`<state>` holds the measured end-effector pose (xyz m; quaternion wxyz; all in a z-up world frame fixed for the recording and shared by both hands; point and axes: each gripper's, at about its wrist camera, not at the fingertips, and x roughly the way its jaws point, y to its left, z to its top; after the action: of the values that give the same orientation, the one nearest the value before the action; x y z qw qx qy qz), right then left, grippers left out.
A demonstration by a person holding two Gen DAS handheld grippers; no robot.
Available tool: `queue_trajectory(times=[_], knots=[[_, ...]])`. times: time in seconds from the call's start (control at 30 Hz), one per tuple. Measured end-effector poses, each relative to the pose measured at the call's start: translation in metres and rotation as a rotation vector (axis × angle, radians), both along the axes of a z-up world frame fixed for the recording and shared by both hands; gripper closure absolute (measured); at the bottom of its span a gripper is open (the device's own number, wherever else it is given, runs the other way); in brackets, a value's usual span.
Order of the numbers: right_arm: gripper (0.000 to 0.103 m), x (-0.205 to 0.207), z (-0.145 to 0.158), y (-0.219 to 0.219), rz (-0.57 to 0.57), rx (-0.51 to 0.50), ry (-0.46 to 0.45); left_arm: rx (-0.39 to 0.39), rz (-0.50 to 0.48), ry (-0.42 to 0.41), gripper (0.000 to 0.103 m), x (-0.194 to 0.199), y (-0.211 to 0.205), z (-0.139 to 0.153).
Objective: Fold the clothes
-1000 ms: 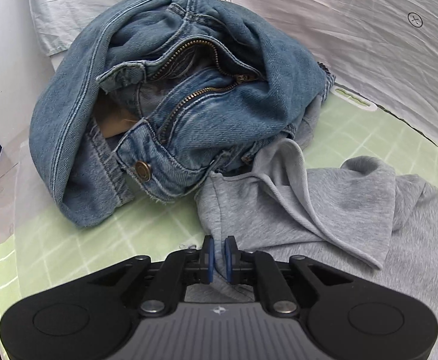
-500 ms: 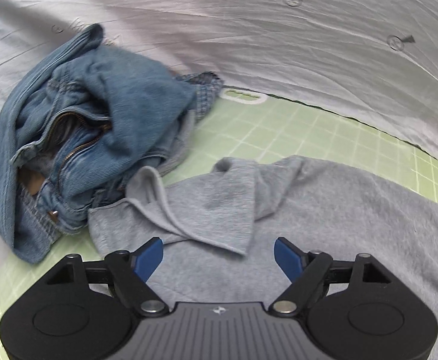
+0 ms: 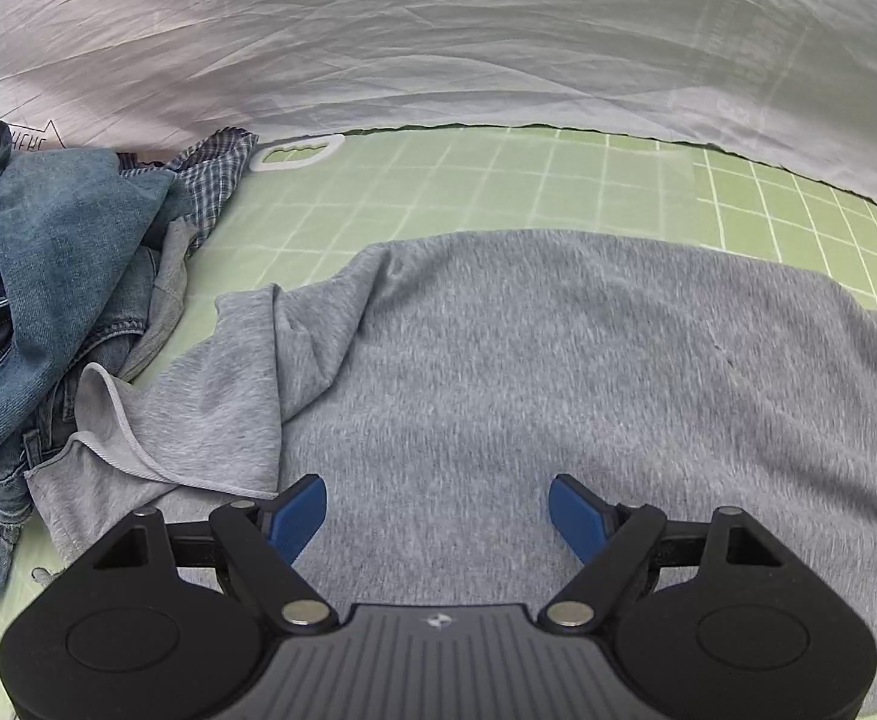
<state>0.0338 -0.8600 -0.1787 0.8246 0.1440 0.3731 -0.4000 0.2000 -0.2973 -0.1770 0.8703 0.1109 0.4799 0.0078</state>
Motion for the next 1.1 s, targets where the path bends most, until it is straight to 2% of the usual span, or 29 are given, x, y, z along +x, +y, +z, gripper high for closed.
queue_trajectory(times=[0.1, 0.13, 0.17, 0.3, 0.4, 0.5, 0.57, 0.6, 0.63, 0.67, 0.83, 1.1], knots=[[0.053, -0.002, 0.002, -0.006, 0.011, 0.002, -0.023, 0.011, 0.000, -0.003, 0.018, 0.003, -0.002, 0.000], [0.056, -0.002, 0.003, -0.008, 0.016, -0.008, -0.022, 0.015, 0.000, -0.004, 0.018, 0.005, -0.003, 0.000], [0.063, -0.002, 0.003, -0.009, 0.021, -0.018, -0.021, 0.019, 0.000, -0.005, 0.018, 0.006, -0.004, 0.000], [0.064, 0.000, 0.003, -0.036, -0.030, -0.102, 0.023, 0.000, -0.003, 0.002, 0.015, 0.011, -0.005, 0.000], [0.064, 0.002, 0.000, -0.059, -0.080, -0.100, 0.032, -0.022, -0.006, 0.008, 0.013, 0.013, -0.006, 0.000], [0.053, 0.005, 0.002, -0.062, -0.101, -0.131, 0.079, -0.010, -0.005, 0.002, 0.014, 0.013, -0.006, 0.001], [0.029, 0.004, 0.007, -0.048, -0.098, -0.156, 0.086, -0.011, 0.005, -0.004, 0.014, 0.012, -0.002, 0.002], [0.022, 0.002, 0.010, -0.038, -0.089, -0.169, 0.084, -0.017, 0.016, -0.006, 0.014, 0.012, 0.001, 0.003], [0.011, 0.001, 0.013, -0.028, -0.081, -0.182, 0.081, -0.023, 0.027, -0.007, 0.014, 0.012, 0.005, 0.004], [0.008, -0.001, 0.016, -0.018, -0.072, -0.196, 0.079, -0.026, 0.038, -0.009, 0.014, 0.011, 0.009, 0.004], [0.003, -0.022, 0.026, 0.055, -0.047, -0.079, -0.002, -0.043, 0.087, -0.011, 0.014, 0.008, 0.034, 0.006], [0.003, -0.044, 0.013, 0.189, -0.035, 0.097, -0.007, -0.101, 0.081, -0.021, 0.014, -0.006, 0.074, 0.016]])
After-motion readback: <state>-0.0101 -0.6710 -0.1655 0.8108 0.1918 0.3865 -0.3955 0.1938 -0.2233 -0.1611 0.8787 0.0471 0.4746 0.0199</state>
